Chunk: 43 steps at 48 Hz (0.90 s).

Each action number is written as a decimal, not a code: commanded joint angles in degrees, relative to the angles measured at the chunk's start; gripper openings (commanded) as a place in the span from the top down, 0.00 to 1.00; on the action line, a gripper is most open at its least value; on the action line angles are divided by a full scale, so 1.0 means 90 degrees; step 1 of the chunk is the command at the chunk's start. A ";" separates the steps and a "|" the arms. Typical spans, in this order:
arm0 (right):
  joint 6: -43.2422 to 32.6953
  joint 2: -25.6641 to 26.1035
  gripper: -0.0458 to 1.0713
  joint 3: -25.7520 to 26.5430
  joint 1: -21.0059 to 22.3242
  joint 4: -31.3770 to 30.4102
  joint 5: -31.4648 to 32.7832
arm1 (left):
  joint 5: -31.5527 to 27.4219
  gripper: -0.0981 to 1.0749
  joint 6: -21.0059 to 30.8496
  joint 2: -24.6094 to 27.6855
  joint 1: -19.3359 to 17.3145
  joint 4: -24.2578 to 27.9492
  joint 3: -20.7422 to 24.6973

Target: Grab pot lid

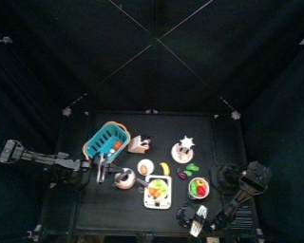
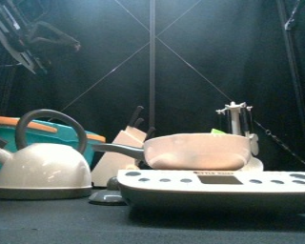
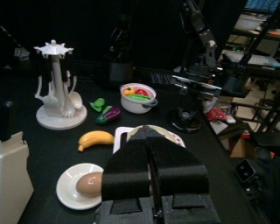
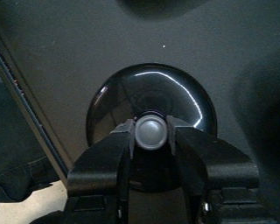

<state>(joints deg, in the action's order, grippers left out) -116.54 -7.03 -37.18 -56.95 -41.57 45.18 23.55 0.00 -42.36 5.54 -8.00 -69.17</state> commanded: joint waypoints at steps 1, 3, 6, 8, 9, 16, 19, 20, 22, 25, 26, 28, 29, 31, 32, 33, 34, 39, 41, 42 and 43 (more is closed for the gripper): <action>-0.0020 0.0020 0.48 0.0010 0.0029 0.0068 0.0029 | 0.0039 0.93 0.0000 -0.0049 -0.0010 0.0000 0.0049; -0.0020 0.0049 0.49 0.0020 0.0029 0.0068 0.0068 | 0.0039 0.93 0.0010 -0.0107 -0.0020 0.0000 0.0039; -0.0020 0.0068 0.49 0.0029 0.0020 0.0059 0.0127 | 0.0039 0.93 0.0010 -0.0166 -0.0010 0.0000 0.0020; -0.0010 0.0098 0.49 0.0029 0.0020 0.0039 0.0176 | 0.0039 0.93 0.0010 -0.0205 -0.0010 0.0000 0.0010; 0.0000 0.0107 0.49 0.0029 0.0020 0.0029 0.0205 | 0.0039 0.93 0.0010 -0.0225 -0.0010 0.0000 0.0010; 0.0000 0.0273 0.49 0.0000 0.0029 -0.0039 0.0391 | 0.0039 0.93 0.0010 -0.0352 0.0000 0.0000 -0.0049; 0.0000 0.0322 0.49 -0.0010 0.0029 -0.0039 0.0469 | 0.0029 0.93 0.0020 -0.0371 0.0000 0.0000 -0.0068; 0.0000 0.0332 0.49 -0.0010 0.0020 -0.0039 0.0488 | 0.0039 0.93 0.0020 -0.0371 0.0000 0.0000 -0.0078; 0.0000 0.0371 0.49 -0.0010 0.0020 -0.0049 0.0537 | 0.0039 0.93 0.0029 -0.0371 0.0000 -0.0010 -0.0088; -0.0010 0.0400 0.49 0.0000 0.0000 -0.0049 0.0645 | 0.0039 0.93 0.0029 -0.0371 0.0000 -0.0039 -0.0098; -0.0010 0.0400 0.49 0.0000 0.0000 -0.0049 0.0654 | 0.0039 0.93 0.0029 -0.0371 0.0000 -0.0068 -0.0098; 0.0000 0.0400 0.49 0.0020 -0.0010 -0.0059 0.0703 | 0.0039 0.93 0.0020 -0.0371 0.0000 -0.0098 -0.0098; 0.0000 0.0400 0.49 0.0029 -0.0010 -0.0049 0.0723 | 0.0039 0.93 0.0020 -0.0371 0.0000 -0.0098 -0.0098; 0.0000 0.0400 0.49 0.0039 -0.0010 -0.0049 0.0742 | 0.0039 0.93 0.0020 -0.0371 0.0000 -0.0107 -0.0098; 0.0000 0.0400 0.49 0.0039 -0.0010 -0.0059 0.0752 | 0.0039 0.93 0.0020 -0.0371 -0.0010 -0.0107 -0.0098; 0.0000 0.0400 0.49 0.0049 0.0000 -0.0059 0.0752 | 0.0039 0.93 0.0010 -0.0371 0.0000 -0.0098 -0.0098; 0.0000 0.0400 0.49 0.0059 0.0010 -0.0059 0.0752 | 0.0039 0.93 0.0010 -0.0371 0.0000 -0.0107 -0.0098; 0.0000 0.0400 0.49 0.0156 0.0059 -0.0166 0.0801 | 0.0039 0.93 0.0010 -0.0371 0.0000 -0.0107 -0.0107; 0.0010 0.0420 0.49 0.0195 0.0088 -0.0244 0.0830 | 0.0039 0.93 0.0010 -0.0371 -0.0010 -0.0107 -0.0117; 0.0020 0.0420 0.49 0.0205 0.0088 -0.0283 0.0850 | 0.0039 0.93 0.0010 -0.0381 0.0000 -0.0098 -0.0137; 0.0020 0.0430 0.49 0.0215 0.0098 -0.0322 0.0859 | 0.0039 0.93 0.0010 -0.0371 -0.0010 -0.0107 -0.0137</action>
<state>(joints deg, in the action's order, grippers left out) -116.46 -5.45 -36.65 -56.60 -43.07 52.21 23.64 0.26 -45.79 5.54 -8.88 -70.93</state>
